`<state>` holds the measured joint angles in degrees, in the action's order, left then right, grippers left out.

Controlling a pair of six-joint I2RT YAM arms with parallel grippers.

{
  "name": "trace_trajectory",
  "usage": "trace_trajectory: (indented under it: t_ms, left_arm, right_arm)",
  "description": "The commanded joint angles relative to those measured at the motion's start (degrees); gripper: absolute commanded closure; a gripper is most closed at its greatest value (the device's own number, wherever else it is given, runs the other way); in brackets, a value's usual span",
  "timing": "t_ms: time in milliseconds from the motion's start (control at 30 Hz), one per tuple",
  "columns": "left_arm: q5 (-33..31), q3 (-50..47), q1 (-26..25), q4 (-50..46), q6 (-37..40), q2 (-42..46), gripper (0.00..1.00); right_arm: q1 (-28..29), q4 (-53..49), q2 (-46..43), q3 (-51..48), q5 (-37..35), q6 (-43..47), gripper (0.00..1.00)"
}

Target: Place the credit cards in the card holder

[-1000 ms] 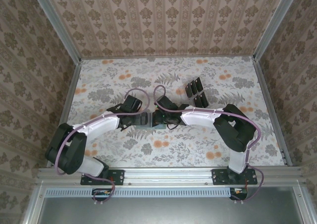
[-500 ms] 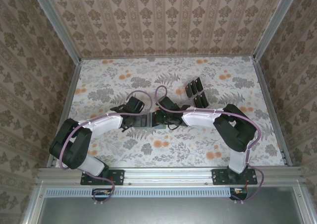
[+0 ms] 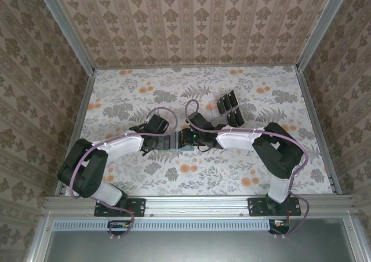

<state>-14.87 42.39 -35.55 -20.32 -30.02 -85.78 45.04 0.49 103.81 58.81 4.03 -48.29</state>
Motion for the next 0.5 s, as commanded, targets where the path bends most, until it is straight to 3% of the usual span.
trace_trajectory:
  t_ms: [0,467]
  left_arm:
    - [-2.5,-1.3,0.7,-3.1,-1.2,0.4,0.0]
    - [-2.2,-1.5,0.7,-2.7,-1.2,0.1,0.0]
  right_arm:
    - [-0.4,1.6,-3.3,-2.0,2.1,-1.2,1.0]
    - [-1.5,31.2,-1.6,-14.2,3.7,-9.3,1.0]
